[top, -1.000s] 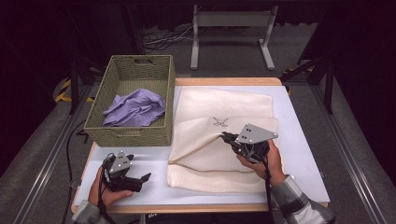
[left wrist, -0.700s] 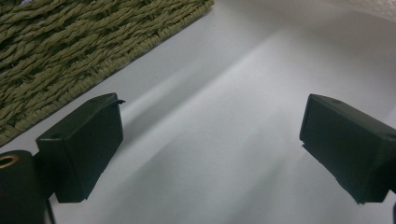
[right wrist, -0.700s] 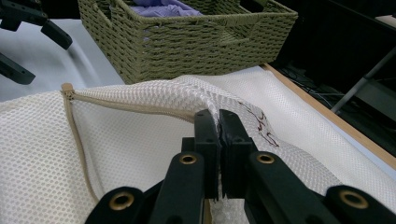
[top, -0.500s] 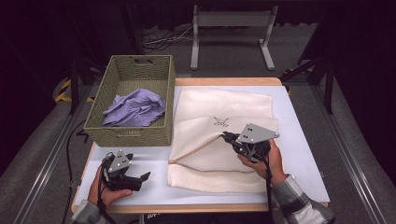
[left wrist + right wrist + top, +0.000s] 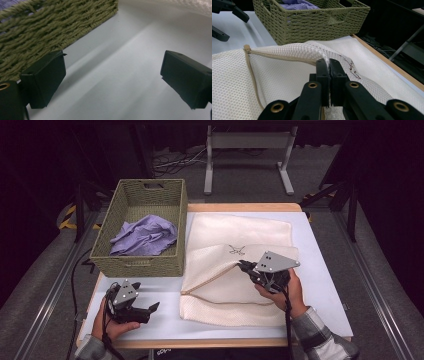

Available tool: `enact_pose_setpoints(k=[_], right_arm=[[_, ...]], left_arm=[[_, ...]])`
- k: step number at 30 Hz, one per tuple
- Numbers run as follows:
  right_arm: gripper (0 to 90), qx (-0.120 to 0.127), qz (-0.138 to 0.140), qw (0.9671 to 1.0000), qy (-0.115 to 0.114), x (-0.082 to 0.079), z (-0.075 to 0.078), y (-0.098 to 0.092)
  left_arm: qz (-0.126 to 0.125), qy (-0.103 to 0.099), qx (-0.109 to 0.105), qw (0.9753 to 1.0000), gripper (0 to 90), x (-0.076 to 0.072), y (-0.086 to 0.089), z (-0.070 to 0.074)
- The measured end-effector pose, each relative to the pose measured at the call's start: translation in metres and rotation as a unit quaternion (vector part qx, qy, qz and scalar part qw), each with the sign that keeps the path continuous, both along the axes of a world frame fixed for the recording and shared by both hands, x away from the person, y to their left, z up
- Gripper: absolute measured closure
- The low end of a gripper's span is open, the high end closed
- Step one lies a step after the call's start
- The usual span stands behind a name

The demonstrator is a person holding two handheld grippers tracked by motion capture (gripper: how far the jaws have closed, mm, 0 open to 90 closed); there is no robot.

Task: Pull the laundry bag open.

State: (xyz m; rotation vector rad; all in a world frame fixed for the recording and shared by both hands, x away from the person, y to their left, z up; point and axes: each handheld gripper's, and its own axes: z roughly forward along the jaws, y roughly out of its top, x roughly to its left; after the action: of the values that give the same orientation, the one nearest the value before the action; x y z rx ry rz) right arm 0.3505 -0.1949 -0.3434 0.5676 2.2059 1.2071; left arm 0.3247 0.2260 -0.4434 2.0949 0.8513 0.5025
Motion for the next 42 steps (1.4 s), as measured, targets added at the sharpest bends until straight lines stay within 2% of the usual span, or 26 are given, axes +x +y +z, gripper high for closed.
enact_pose_setpoints(k=[3, 6, 12, 18, 25, 30, 37, 39, 42], right_arm=[[87.5, 0.0, 0.001, 1.0, 0.0, 0.0, 0.0, 0.001], [87.6, -0.001, 0.002, 1.0, 0.001, 0.001, 0.0, 0.0], [87.5, 0.0, 0.002, 1.0, -0.003, 0.001, 0.002, -0.001], [87.5, 0.002, -0.002, 1.0, -0.004, 0.001, 0.003, -0.003], [87.5, 0.005, -0.002, 1.0, -0.003, 0.0, 0.004, -0.005], [87.5, 0.006, 0.0, 1.0, 0.002, 0.0, 0.003, -0.004], [87.5, 0.008, 0.003, 1.0, 0.001, 0.002, 0.004, -0.004], [87.5, 0.009, 0.002, 1.0, 0.002, 0.002, 0.004, -0.004], [87.5, 0.009, 0.005, 0.9999, 0.005, 0.002, 0.004, -0.004]], left_arm=[[0.003, -0.01, -0.004, 0.9999, 6.8, 0.0, 0.002, 0.005], [-0.007, -0.026, -0.014, 0.9995, 6.2, -0.001, 0.004, 0.011], [-0.009, -0.041, -0.02, 0.9989, 5.5, 0.0, 0.005, 0.023], [-0.002, -0.055, -0.013, 0.9984, 5.3, 0.002, 0.003, 0.033], [-0.006, -0.073, -0.006, 0.9973, 5.2, 0.005, 0.0, 0.047], [-0.001, -0.084, -0.015, 0.9964, 5.1, 0.008, 0.001, 0.057], [0.001, -0.101, -0.014, 0.9948, 5.1, 0.016, 0.001, 0.069], [0.002, -0.101, -0.021, 0.9947, 5.1, 0.018, 0.001, 0.073], [-0.001, -0.106, -0.018, 0.9942, 5.0, 0.021, -0.002, 0.077]])
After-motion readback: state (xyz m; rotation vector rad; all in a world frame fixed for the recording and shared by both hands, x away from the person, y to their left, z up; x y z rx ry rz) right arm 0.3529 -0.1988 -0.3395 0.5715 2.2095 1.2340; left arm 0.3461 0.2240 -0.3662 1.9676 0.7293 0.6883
